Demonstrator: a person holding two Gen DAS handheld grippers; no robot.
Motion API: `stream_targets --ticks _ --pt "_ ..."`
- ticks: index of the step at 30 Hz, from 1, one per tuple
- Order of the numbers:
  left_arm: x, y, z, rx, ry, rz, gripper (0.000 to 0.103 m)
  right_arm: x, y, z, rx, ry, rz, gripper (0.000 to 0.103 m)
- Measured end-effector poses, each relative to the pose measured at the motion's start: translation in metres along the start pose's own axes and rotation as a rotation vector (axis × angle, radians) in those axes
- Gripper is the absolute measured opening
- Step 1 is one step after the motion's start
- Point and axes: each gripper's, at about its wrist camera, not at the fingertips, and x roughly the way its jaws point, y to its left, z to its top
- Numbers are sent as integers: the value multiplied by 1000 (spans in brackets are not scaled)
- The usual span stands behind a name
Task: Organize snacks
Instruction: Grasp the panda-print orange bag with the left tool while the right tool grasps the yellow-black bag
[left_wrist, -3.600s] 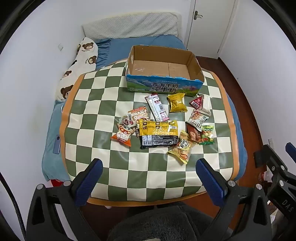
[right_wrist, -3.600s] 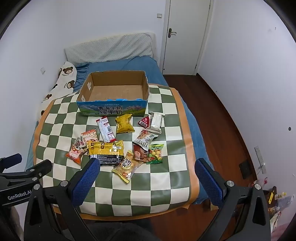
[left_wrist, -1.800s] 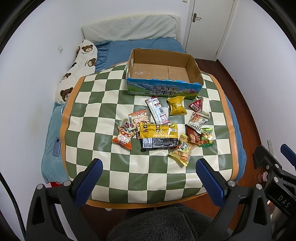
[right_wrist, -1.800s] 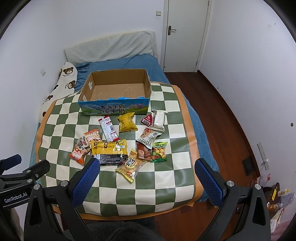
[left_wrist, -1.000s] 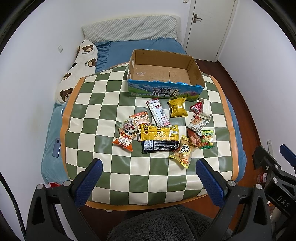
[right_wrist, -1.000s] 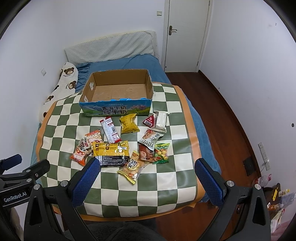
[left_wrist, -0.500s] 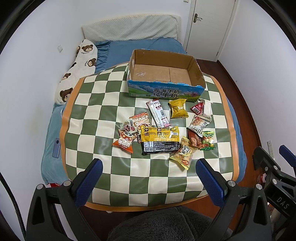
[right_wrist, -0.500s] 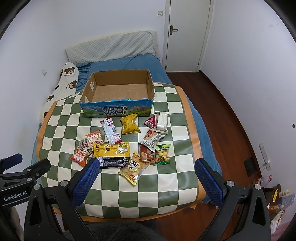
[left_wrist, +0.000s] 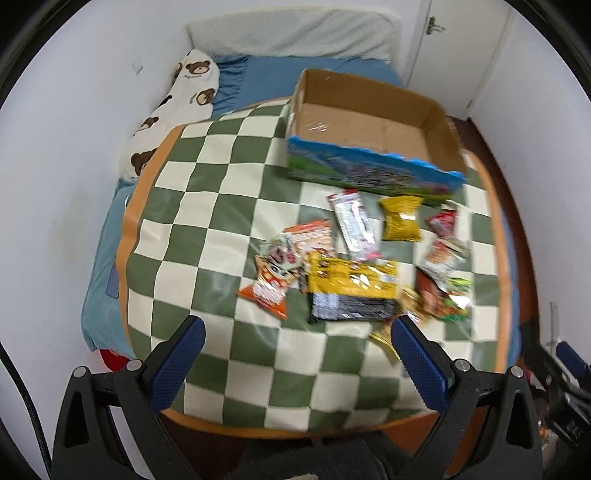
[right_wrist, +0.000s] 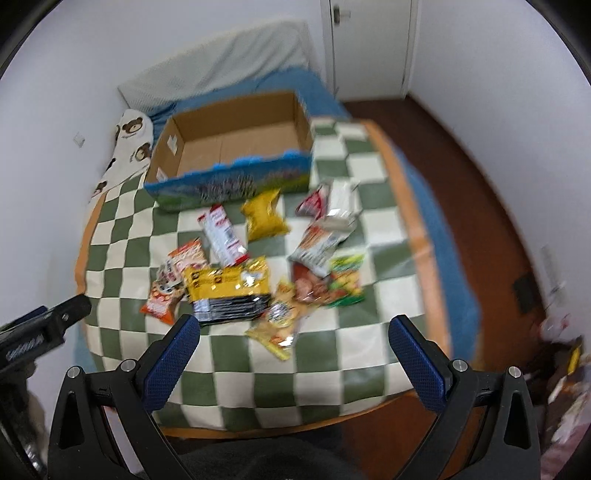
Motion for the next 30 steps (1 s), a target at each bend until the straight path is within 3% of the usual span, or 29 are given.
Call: stream_targets --ticks 5,10,16,23,27,30 --pt "83 12 11 59 82 133 103 83 25 13 -148 90 24 103" --pt "148 34 7 65 192 186 103 159 79 18 -463 184 -3 103" --pt "189 59 -6 4 269 201 103 228 143 2 -886 253 -52 103" --pt "211 84 -30 -29 321 218 103 296 174 -24 -1175 386 -75 103" --pt "217 98 -38 -35 336 235 103 320 176 -33 -1233 410 -126 103" --pt "216 106 -35 -45 325 229 103 326 171 -20 -1102 422 -89 98"
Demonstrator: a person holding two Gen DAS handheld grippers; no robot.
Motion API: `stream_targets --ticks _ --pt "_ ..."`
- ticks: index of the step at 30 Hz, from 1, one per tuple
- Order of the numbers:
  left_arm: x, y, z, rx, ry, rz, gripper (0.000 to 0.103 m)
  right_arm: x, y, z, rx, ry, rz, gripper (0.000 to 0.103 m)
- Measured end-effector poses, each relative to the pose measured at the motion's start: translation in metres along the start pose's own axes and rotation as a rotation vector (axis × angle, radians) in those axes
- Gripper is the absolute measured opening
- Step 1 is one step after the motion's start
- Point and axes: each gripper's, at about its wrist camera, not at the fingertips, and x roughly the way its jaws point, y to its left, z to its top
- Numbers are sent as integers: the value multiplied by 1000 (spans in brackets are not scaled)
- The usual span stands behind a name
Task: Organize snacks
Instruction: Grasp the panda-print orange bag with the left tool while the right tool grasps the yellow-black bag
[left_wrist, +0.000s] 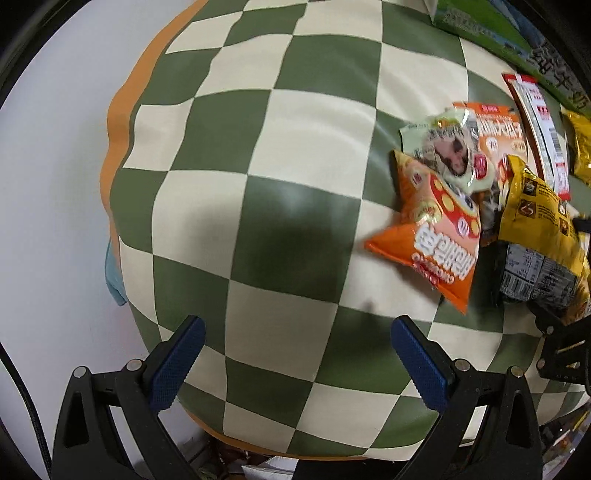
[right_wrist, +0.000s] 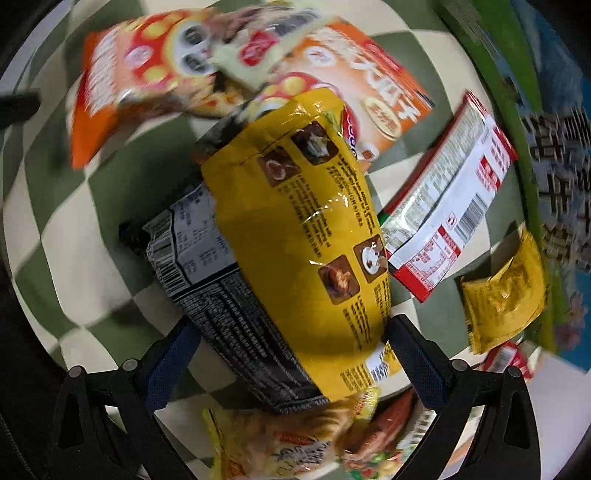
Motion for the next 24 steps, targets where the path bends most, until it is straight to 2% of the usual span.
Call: stream_targets --ticks 2,5,6,8,10,12,15,17,19,21,24 --pt "-4 4 5 -4 -18 -9 103 -1 -21 -2 159 -10 79 96" --pt "-10 3 16 14 -48 -15 103 4 -61 -20 497 0 235 96" --pt "-12 1 21 23 -59 -18 103 9 -77 -32 655 9 311 96" --pt "-15 -3 30 41 -70 -30 103 19 -98 -51 882 20 439 96" --pt "-15 -10 40 70 -69 -55 103 29 -111 -65 1033 22 570 97" --pt "-12 -20 51 111 -69 -74 103 27 -115 -66 1029 17 592 97" --pt "3 -40 67 191 -31 -138 103 8 -122 -61 944 -28 507 97" --pt "14 -50 77 219 11 -201 94 -2 -125 -55 873 -40 433 97" --pt "22 -62 84 277 22 -204 70 -7 -122 -46 784 -50 348 97" --pt "25 -69 89 318 29 -207 64 -5 -112 -36 710 -53 307 97" --pt "30 -71 88 334 33 -217 59 0 -95 -15 614 -38 331 97"
